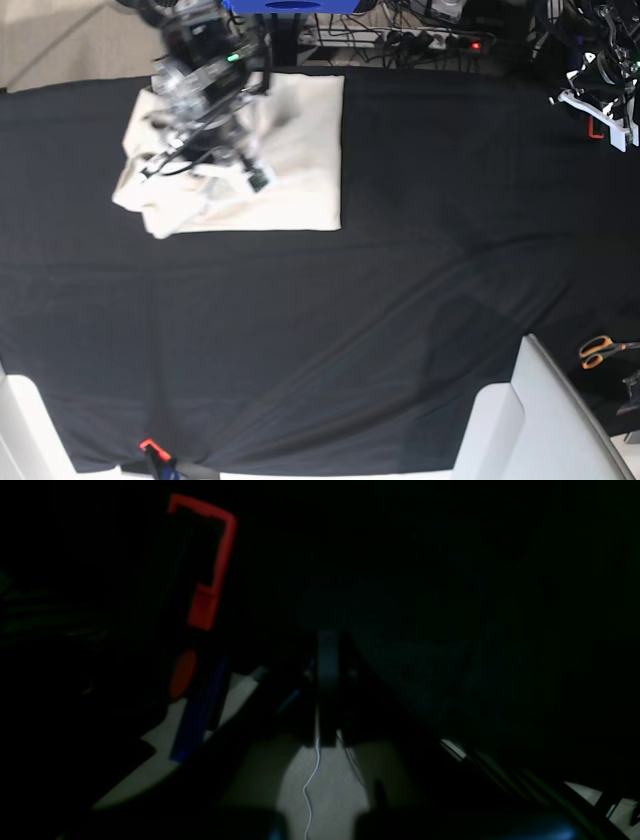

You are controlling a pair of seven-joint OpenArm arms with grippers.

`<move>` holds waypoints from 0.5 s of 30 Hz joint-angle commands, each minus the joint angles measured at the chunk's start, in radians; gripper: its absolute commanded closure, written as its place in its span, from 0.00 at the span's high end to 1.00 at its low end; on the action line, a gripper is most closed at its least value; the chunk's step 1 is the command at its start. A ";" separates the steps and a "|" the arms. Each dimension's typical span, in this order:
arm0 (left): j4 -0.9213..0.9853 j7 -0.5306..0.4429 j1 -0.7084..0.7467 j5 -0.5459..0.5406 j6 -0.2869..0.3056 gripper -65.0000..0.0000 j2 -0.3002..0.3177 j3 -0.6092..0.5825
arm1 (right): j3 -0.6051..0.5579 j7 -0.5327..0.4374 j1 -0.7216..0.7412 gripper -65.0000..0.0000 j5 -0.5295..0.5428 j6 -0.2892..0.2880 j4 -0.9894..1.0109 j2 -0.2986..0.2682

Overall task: Fold the T-shirt properly
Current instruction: 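Fold the held shirt section over the stack with the right gripper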

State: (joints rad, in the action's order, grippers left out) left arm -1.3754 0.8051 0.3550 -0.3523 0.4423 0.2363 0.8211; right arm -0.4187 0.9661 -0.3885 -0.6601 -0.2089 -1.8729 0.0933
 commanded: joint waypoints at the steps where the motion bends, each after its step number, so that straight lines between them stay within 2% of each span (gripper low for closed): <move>1: -0.019 -0.011 0.005 -0.012 -0.001 0.00 0.019 0.007 | -0.038 0.000 0.004 0.01 -0.011 0.029 -0.017 0.004; 5: -0.019 -0.011 0.005 -0.008 -0.001 0.00 0.019 0.007 | -0.151 0.046 0.024 0.01 -0.005 0.128 0.014 0.004; 9: -0.019 -0.011 0.006 -0.008 -0.001 0.00 0.019 0.007 | -0.207 0.063 0.047 0.01 -0.005 0.191 0.100 0.010; 15: -0.019 -0.011 0.006 -0.008 -0.001 0.00 0.019 0.007 | -0.233 0.083 0.090 0.01 0.138 0.214 0.126 0.012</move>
State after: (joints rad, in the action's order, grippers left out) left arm -1.3762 0.8051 0.3576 -0.3511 0.4419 0.2371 0.8211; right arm -0.6220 1.0607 -0.3080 -0.4694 -0.0345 -1.7466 0.0521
